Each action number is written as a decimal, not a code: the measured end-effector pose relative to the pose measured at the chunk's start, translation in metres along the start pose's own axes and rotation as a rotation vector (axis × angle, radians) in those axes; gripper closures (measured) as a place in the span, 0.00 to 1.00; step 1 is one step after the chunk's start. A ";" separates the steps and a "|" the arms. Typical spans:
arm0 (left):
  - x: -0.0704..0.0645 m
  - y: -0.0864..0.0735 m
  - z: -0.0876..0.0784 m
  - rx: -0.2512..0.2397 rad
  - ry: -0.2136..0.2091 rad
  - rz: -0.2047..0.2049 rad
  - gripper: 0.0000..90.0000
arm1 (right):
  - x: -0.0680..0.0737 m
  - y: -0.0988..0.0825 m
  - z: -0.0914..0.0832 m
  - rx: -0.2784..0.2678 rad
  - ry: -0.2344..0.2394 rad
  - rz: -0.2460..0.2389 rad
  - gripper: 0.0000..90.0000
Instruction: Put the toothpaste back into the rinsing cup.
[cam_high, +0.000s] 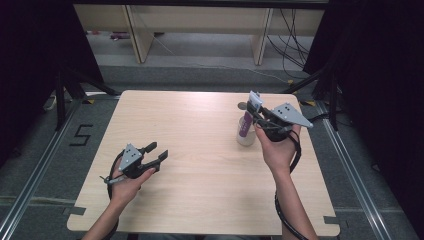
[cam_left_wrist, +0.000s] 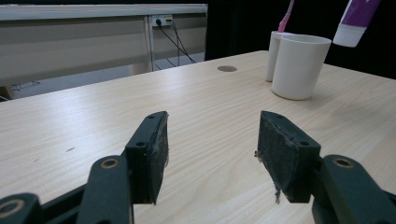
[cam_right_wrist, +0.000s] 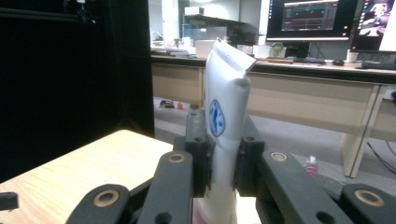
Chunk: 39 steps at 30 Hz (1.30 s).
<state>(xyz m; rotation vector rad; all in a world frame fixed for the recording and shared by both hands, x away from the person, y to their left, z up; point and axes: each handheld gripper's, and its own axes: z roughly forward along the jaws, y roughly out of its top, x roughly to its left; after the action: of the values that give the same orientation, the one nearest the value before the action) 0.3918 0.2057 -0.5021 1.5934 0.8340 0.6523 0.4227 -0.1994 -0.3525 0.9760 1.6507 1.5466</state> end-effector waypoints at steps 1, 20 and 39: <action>0.001 -0.001 0.000 0.000 0.002 0.001 0.48 | -0.003 0.001 0.001 -0.006 -0.002 -0.021 0.89; 0.011 -0.008 -0.001 0.011 0.036 -0.017 0.47 | -0.018 0.016 0.012 -0.013 -0.041 -0.032 0.89; 0.012 -0.010 0.001 0.012 0.044 -0.016 0.47 | -0.029 0.020 0.024 -0.014 -0.090 -0.039 0.89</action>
<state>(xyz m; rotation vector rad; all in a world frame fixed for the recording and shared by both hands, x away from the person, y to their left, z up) 0.3980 0.2160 -0.5128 1.5868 0.8838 0.6737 0.4595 -0.2119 -0.3354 0.9858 1.5856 1.4659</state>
